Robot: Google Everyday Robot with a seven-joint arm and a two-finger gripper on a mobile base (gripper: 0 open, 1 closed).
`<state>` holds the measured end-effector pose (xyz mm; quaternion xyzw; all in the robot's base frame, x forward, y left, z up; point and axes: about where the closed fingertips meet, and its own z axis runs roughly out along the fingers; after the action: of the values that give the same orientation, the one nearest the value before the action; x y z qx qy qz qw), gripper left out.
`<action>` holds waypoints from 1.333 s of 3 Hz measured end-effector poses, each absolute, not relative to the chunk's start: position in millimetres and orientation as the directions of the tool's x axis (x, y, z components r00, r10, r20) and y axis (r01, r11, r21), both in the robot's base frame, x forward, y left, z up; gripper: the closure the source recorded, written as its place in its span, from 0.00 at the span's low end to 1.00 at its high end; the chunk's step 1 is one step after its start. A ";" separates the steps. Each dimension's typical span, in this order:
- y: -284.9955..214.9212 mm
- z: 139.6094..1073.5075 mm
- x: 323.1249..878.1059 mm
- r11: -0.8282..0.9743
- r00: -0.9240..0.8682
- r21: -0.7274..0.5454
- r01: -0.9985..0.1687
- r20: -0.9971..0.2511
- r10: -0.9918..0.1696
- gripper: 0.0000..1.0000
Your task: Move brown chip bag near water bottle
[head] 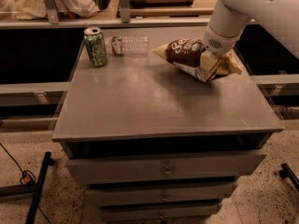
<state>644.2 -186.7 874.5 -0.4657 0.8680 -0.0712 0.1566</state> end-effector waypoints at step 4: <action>-195.0 872.3 713.5 0.672 -0.630 -0.332 -0.662 -0.239 -0.739 0.59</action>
Offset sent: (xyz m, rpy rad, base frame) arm 0.0774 -0.0244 0.0026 -0.0361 -0.0881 -0.1855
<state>713.5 -195.0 872.3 -0.3905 0.8965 -0.1068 0.1799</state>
